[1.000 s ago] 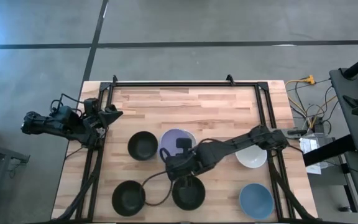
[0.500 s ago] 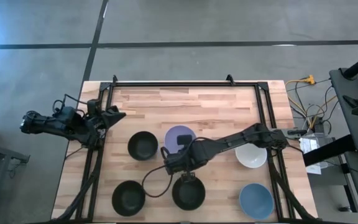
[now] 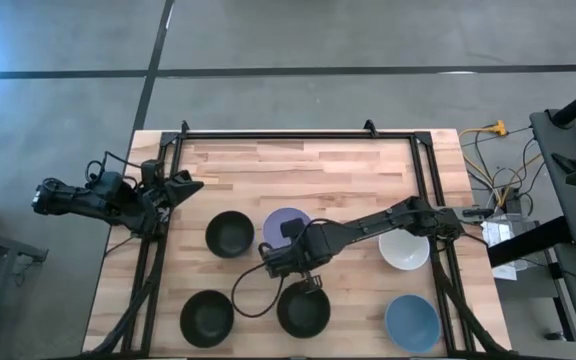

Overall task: Nest bowls inside each other
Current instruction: Stack the purple bowl on top of the white bowl

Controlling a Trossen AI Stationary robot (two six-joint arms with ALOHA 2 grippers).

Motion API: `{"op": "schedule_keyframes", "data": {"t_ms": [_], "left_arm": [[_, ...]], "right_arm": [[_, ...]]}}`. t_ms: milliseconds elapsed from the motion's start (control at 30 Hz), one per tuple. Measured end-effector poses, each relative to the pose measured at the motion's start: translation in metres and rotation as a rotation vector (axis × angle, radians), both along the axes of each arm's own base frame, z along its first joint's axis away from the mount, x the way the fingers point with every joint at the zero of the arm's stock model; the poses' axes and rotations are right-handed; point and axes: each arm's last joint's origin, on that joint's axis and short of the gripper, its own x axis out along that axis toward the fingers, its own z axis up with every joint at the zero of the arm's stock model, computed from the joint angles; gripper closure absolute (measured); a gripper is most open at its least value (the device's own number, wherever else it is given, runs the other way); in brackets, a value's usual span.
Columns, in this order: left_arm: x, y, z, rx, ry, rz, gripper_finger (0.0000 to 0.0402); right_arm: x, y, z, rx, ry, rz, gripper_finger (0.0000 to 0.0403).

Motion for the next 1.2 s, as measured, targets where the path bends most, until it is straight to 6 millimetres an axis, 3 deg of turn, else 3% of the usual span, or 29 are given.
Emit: {"op": "schedule_keyframes", "data": {"t_ms": [600, 767, 900, 1033, 1200], "left_arm": [[0.000, 0.000, 0.000, 0.009, 0.002, 0.003, 0.0402], [0.000, 0.000, 0.000, 0.011, 0.001, -0.002, 0.0402], [0.000, 0.000, 0.000, 0.014, 0.000, -0.012, 0.0402], [0.000, -0.001, 0.000, 0.017, 0.000, -0.022, 0.0402], [0.000, -0.001, -0.001, 0.018, 0.002, -0.022, 0.0402]], "right_arm": [[-0.005, -0.005, -0.027, -0.006, 0.098, -0.007, 0.0393], [-0.001, -0.009, -0.024, 0.051, 0.077, -0.092, 0.0364], [0.001, -0.013, -0.018, 0.078, 0.059, -0.118, 0.0320], [0.001, -0.015, 0.003, 0.100, -0.003, -0.127, 0.0282], [0.000, -0.018, 0.034, 0.144, -0.106, -0.156, 0.0273]]}}
